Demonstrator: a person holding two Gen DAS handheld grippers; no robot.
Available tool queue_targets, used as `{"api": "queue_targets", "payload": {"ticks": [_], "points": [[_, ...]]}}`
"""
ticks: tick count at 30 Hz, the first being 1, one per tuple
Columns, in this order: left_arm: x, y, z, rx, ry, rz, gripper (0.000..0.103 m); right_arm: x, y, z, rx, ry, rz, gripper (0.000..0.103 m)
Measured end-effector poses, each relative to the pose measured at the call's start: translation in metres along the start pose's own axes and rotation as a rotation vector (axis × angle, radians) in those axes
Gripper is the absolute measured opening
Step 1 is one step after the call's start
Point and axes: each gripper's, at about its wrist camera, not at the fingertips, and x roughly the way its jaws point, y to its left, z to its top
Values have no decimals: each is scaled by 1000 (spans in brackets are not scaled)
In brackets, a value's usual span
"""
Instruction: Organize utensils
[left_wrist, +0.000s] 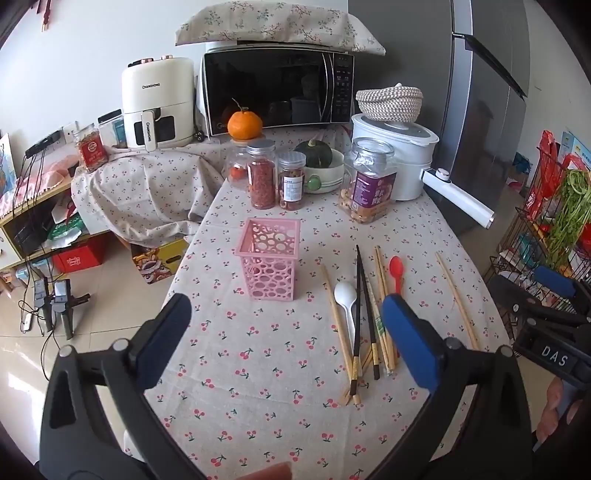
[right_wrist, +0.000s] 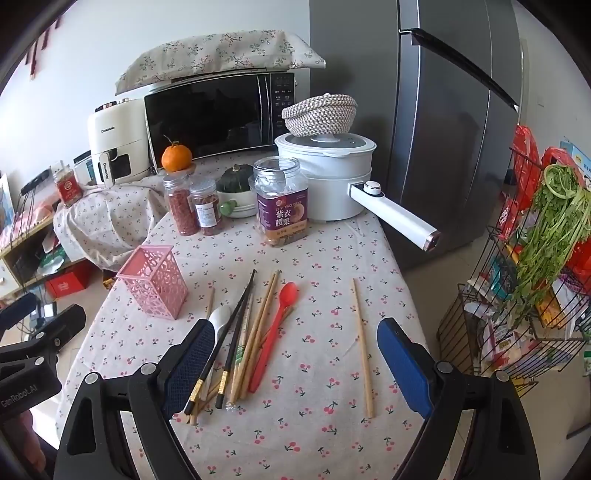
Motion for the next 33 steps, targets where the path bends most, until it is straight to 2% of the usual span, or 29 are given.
{"api": "queue_targets", "payload": {"ticks": [33], "points": [[3,8,-1,-5,3,-3,103,-2,0,0,5,-8,3,91]]}}
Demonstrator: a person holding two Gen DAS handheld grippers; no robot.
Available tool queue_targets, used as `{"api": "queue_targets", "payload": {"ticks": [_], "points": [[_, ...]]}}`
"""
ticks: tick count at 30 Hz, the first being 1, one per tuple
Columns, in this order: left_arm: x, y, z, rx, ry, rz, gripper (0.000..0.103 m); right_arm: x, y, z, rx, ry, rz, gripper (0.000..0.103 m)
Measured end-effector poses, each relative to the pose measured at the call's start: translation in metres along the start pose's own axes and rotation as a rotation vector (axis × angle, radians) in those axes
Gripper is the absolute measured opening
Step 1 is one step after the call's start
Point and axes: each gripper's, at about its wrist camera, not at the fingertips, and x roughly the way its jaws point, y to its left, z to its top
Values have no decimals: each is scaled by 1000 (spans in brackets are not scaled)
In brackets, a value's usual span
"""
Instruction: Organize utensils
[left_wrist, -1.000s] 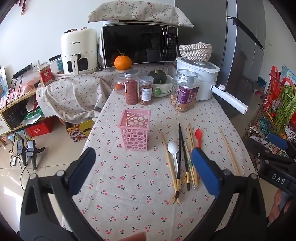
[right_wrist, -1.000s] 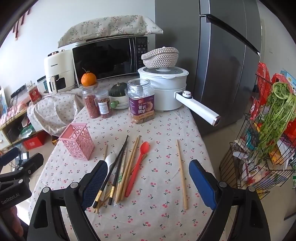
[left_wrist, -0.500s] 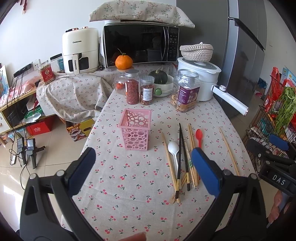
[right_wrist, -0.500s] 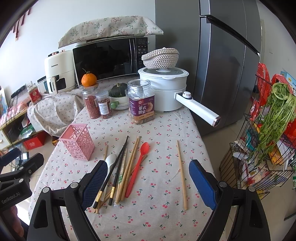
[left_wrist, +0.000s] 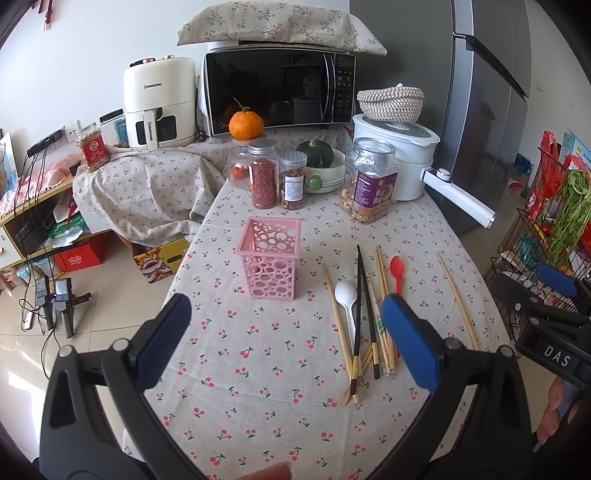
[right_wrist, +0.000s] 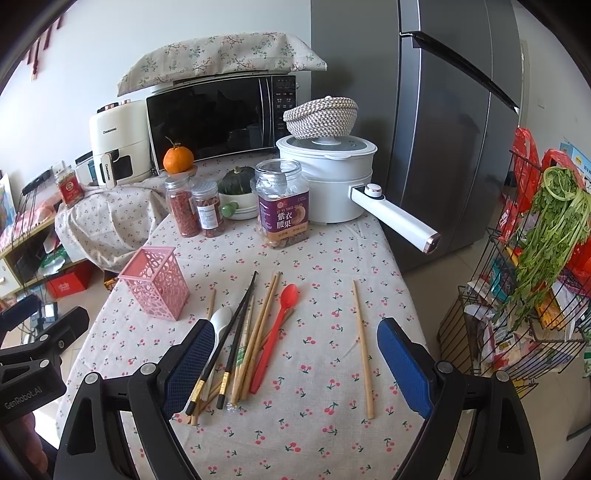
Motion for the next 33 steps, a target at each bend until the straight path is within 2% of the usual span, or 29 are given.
{"api": "queue_targets", "payload": {"ticks": [33], "points": [[-4,-10,0,9,-9,-1,103,0,1,0,-4,-4,3,91]]}}
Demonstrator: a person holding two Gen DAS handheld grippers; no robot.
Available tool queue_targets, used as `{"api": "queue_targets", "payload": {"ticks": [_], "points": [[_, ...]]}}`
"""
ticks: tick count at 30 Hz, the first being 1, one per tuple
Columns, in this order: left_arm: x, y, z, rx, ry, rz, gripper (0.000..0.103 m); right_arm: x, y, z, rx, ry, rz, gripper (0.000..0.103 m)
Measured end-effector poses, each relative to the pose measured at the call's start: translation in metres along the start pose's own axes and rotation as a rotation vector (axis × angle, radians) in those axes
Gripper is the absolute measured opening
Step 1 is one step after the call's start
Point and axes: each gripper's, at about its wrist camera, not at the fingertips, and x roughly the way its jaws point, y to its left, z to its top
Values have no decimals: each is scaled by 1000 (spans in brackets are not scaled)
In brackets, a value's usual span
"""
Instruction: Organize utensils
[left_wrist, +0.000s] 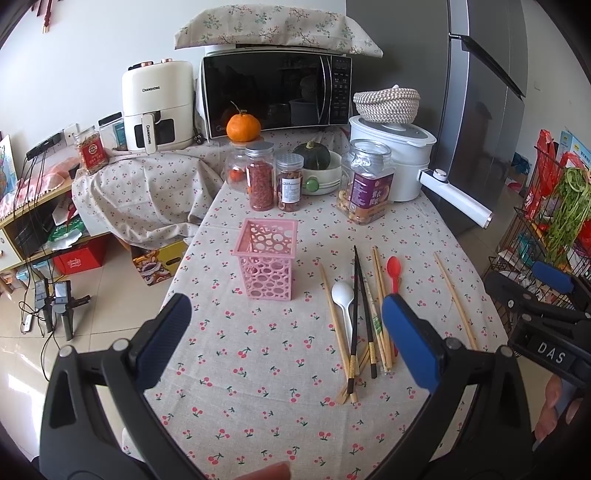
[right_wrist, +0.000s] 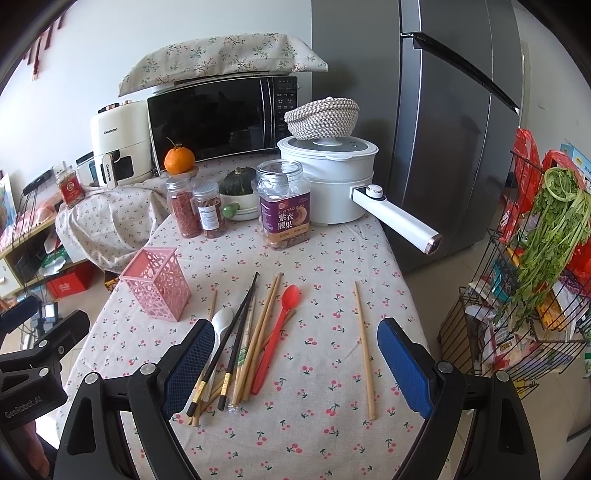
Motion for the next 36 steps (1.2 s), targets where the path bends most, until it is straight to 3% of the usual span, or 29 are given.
{"api": "queue_targets", "payload": {"ticks": [15,22,24,29,30,32,36], "points": [[7,-2,3,6,21,-24,103,-1,-3,9,12,14,22,92],[33,-8,33,20,128,-177,102,25,-9,36,-31,153,37,93],[47,-14,40,31,167,-205,96,40,-16,42,-13,218,53,93],[99,-28,43,17,338,-270,58,81,-45,43,90,324,84,93],[109,-32,41,21,372,-278,54,89,-52,39,107,343,98,93],[130,-44,38,48,428,-287,35,109,-65,31,137,404,159,91],[173,-64,36,72,530,-292,21,129,-84,29,151,446,160,91]]}}
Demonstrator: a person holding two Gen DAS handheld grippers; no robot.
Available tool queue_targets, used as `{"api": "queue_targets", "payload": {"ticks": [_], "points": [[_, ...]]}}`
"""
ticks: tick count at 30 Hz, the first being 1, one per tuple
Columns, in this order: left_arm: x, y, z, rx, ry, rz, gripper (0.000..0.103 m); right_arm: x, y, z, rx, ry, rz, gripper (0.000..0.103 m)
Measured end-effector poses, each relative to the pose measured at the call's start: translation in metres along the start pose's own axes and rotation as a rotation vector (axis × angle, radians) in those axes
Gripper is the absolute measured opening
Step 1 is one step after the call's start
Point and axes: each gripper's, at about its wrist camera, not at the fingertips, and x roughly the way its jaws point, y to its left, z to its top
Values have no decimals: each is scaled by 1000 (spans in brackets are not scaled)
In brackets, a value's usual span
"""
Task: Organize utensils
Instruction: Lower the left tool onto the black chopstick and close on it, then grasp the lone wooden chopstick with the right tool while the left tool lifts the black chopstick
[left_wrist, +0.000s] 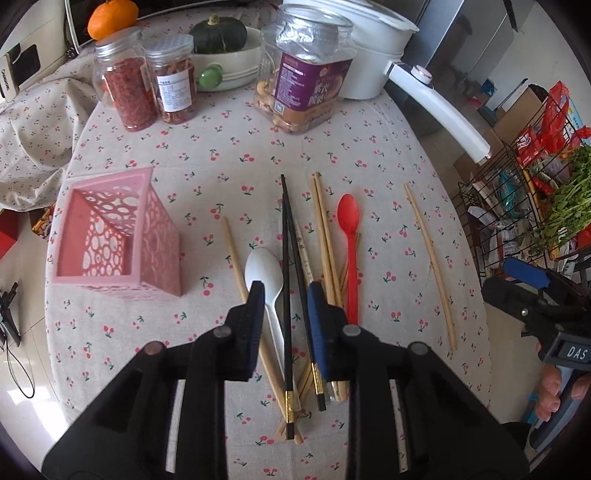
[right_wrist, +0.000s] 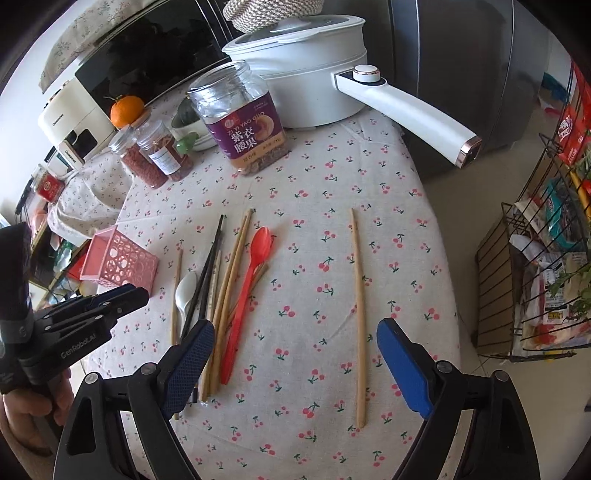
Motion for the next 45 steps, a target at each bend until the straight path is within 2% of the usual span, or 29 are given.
{"api": "queue_targets", "payload": {"ticks": [2,4,9,15,19,22,25,27,30,34,36,41,44,45], "points": [[20,-2,10,1,35,7,12,4,-9,5,20,4,9,91],[38,1,19,1,67,37,9,9,-16,8,26,10,2,90],[63,6,32,-12,121,41,8,22,-27,12,-1,33,-56,90],[70,2,34,15,168,39,8,30,-37,16,7,48,-61,90],[78,0,33,30,209,69,8,32,-37,18,13,44,-72,90],[76,1,34,25,201,85,7,38,-38,21,15,45,-89,90],[72,4,39,14,170,91,6,47,-41,26,19,46,-114,90],[56,4,37,25,136,78,6,54,-45,29,31,54,-120,87],[22,6,32,45,76,57,6,67,-50,32,48,74,-120,78],[-25,14,18,72,-13,20,6,86,-52,35,66,103,-140,72],[-42,13,9,82,-61,8,6,95,-51,36,69,120,-146,63],[-69,15,-9,80,-159,-17,6,111,-46,36,65,144,-193,49],[-78,16,-17,83,-200,-18,6,114,-36,36,9,133,-247,37],[-81,17,-20,84,-210,-19,6,114,-33,35,-2,129,-240,28]]}}
